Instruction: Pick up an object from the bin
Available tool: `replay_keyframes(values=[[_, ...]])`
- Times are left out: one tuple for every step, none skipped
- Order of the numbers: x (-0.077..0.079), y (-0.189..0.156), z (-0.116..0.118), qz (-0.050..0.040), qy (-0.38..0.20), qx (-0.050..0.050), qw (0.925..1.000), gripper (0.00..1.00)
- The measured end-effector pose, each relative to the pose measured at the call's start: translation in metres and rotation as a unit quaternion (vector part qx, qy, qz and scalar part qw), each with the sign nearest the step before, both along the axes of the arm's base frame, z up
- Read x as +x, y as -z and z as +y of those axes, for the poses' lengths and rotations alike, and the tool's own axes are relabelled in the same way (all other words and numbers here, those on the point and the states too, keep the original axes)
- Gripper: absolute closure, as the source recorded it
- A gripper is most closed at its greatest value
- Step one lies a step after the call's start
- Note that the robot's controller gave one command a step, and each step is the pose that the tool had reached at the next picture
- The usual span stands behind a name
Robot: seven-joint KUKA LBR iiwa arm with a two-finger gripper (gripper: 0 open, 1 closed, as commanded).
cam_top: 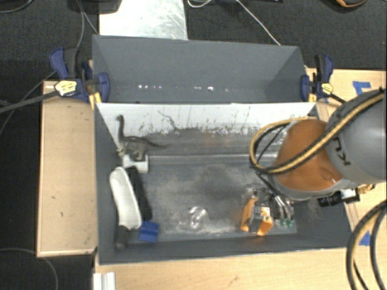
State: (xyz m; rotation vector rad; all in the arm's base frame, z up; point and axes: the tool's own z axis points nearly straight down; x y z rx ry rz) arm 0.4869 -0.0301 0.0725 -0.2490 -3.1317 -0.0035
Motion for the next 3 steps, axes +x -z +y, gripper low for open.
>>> replay_keyframes(values=[[0.000, 0.000, 0.000, -0.0001, -0.001, 0.000, 1.0000, 1.00], [0.003, -0.110, -0.010, 0.0016, 0.003, 0.000, 1.0000, 1.00], [0.005, -0.199, -0.011, -0.0016, 0.003, 0.000, 1.0000, 1.00]])
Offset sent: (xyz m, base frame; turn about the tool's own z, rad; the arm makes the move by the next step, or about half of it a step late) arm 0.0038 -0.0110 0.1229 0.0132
